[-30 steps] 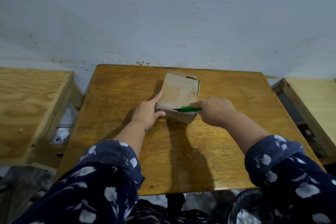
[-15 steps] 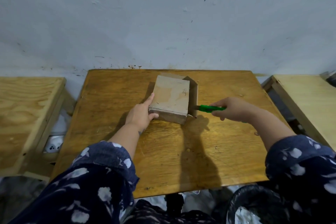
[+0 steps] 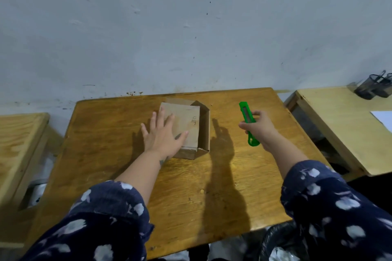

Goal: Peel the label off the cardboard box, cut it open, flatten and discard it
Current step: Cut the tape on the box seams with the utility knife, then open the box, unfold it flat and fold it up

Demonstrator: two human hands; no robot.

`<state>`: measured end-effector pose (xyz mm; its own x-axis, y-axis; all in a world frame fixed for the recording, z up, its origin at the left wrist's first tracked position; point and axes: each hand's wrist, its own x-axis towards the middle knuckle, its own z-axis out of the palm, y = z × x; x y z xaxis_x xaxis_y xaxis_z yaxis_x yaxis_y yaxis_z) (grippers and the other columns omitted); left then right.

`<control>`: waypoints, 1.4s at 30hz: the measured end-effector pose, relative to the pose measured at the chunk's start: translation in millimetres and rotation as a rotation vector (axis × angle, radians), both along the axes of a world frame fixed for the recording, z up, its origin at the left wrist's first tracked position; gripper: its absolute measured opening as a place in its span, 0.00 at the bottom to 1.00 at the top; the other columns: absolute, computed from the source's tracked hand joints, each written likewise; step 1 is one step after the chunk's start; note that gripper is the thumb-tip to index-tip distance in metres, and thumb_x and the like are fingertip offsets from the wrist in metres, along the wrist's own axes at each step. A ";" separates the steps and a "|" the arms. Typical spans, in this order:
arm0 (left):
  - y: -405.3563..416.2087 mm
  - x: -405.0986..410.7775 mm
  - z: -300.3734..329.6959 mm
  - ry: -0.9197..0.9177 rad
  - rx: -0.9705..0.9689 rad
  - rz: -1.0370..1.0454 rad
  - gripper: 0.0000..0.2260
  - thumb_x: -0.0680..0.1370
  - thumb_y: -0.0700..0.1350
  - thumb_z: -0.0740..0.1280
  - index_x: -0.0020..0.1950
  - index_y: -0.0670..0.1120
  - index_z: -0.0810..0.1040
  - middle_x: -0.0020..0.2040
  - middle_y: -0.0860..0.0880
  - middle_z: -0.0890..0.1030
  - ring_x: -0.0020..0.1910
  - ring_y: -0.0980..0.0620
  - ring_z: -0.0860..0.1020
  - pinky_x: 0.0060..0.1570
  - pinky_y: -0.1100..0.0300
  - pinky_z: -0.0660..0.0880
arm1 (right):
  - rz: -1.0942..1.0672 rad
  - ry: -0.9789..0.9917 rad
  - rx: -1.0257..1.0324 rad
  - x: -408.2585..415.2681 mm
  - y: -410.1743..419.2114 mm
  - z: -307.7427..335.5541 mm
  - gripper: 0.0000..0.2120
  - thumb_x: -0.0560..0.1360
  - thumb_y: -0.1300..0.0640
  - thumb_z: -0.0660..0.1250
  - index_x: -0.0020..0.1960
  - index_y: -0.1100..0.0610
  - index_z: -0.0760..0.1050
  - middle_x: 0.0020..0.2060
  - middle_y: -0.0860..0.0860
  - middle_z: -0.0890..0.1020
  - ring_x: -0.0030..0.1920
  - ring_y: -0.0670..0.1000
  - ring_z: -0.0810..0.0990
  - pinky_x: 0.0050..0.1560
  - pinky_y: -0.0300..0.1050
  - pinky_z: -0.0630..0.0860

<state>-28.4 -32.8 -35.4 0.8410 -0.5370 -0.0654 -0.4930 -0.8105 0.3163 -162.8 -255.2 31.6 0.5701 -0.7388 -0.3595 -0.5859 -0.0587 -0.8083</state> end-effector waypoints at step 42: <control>-5.4 -10.2 -12.9 -0.095 0.183 0.105 0.49 0.66 0.80 0.41 0.79 0.53 0.44 0.80 0.50 0.43 0.78 0.42 0.40 0.72 0.35 0.45 | 0.608 0.252 -0.774 39.5 56.2 -91.0 0.17 0.79 0.45 0.58 0.62 0.50 0.75 0.60 0.49 0.78 0.61 0.53 0.70 0.56 0.49 0.67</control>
<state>-38.6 -38.3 -48.3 0.8989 -0.4323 -0.0711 -0.4231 -0.8987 0.1154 -123.3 -199.0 -59.3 0.9004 -0.4298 -0.0674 -0.4306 -0.8584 -0.2788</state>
